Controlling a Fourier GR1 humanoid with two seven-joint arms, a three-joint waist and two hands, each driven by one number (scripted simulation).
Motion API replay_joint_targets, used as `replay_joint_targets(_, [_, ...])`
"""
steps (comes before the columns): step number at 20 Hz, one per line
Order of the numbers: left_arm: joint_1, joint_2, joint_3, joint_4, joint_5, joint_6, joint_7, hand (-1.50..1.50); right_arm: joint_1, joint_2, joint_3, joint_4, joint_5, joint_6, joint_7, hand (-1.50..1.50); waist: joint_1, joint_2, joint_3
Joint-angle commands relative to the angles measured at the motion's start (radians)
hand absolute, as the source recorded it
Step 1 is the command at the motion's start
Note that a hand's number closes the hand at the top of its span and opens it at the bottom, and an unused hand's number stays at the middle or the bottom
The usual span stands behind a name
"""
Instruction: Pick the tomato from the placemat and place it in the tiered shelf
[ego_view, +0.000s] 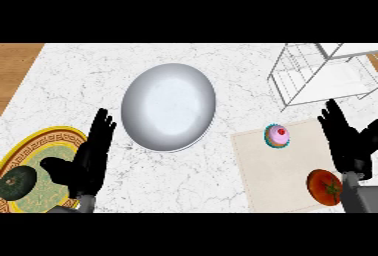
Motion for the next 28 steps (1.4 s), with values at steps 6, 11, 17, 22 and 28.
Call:
replay_joint_targets(6, [-0.121, 0.164, -0.015, 0.04, -0.143, -0.064, 0.0, 0.0, -0.072, -0.16, -0.041, -0.163, -0.174, 0.524, -0.259, -1.5, -0.043, -0.012, -0.024])
replay_joint_targets(11, [-0.105, 0.141, -0.05, 0.029, -0.127, -0.09, 0.014, 0.0, -0.002, -0.223, -0.148, -0.019, 0.113, 0.204, -0.384, 1.5, -0.045, 0.004, -0.028])
replay_joint_targets(17, [-0.169, 0.131, -0.032, 0.113, -0.129, -0.139, 0.004, 0.0, 0.047, -0.108, -0.351, 0.298, -0.153, 0.475, -0.808, -1.5, -0.014, 0.004, -0.026])
replay_joint_targets(22, [-0.215, 0.117, -0.044, 0.096, -0.148, -0.144, 0.078, 0.0, 0.007, -0.2, -0.292, 0.408, -0.11, 0.756, -0.89, -1.5, 0.003, -0.001, -0.028])
replay_joint_targets(28, [-0.212, 0.088, -0.013, 0.197, -0.148, -0.182, -0.01, 0.0, 0.093, -0.353, -0.233, 0.277, 0.059, 0.764, -0.919, -1.5, -0.017, -0.005, -0.032])
